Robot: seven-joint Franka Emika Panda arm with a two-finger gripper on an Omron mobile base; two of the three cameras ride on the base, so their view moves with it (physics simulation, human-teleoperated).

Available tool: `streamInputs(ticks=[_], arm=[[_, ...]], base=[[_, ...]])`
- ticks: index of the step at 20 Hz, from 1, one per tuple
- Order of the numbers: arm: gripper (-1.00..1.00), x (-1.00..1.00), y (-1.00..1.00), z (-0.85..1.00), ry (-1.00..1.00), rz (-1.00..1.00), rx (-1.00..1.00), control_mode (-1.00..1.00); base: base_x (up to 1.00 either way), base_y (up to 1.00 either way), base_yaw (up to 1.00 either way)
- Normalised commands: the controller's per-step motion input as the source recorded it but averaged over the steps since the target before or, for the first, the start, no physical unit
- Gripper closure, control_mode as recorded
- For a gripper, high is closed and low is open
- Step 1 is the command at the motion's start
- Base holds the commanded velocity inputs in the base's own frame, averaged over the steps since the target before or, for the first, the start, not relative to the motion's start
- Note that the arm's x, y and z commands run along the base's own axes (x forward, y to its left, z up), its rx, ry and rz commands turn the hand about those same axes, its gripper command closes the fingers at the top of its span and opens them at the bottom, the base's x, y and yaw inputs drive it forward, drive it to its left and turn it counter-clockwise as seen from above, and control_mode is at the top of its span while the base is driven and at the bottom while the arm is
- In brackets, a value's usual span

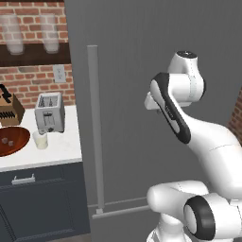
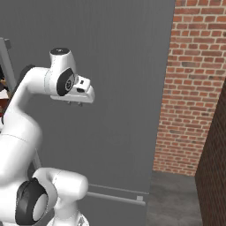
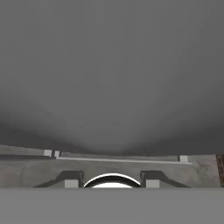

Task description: Grab a lemon wedge from the fridge and one ice cube from the ice bowl, and put them in the glass of lemonade.

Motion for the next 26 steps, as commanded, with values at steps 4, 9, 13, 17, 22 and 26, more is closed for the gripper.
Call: streamInputs(ticks=[4, 9, 13, 17, 22, 26], arm=[[-1.0, -0.36, 0.0, 0.0, -0.15, 0.0, 0.0, -1.0], [-1.0, -0.75, 0.0, 0.0, -0.35, 0.0, 0.0, -1.0], [-1.0, -0.66, 0.0, 0.0, -0.31, 0.0, 0.0, -1.0], [-1.0, -0.49, 0.0, 0.0, -0.24, 0.0, 0.0, -1.0], [-1.0, -0.19, 0.0, 0.0, -0.13, 0.0, 0.0, -1.0], [-1.0, 0.0, 0.0, -0.02, 0.0, 0.0, 0.0, -1.0]], base=[[0.0, 0.0, 0.0], [0.0, 0.0, 0.0], [0.0, 0.0, 0.0], [0.0, 0.0, 0.0], [0.0, 0.0, 0.0], [0.0, 0.0, 0.0]])
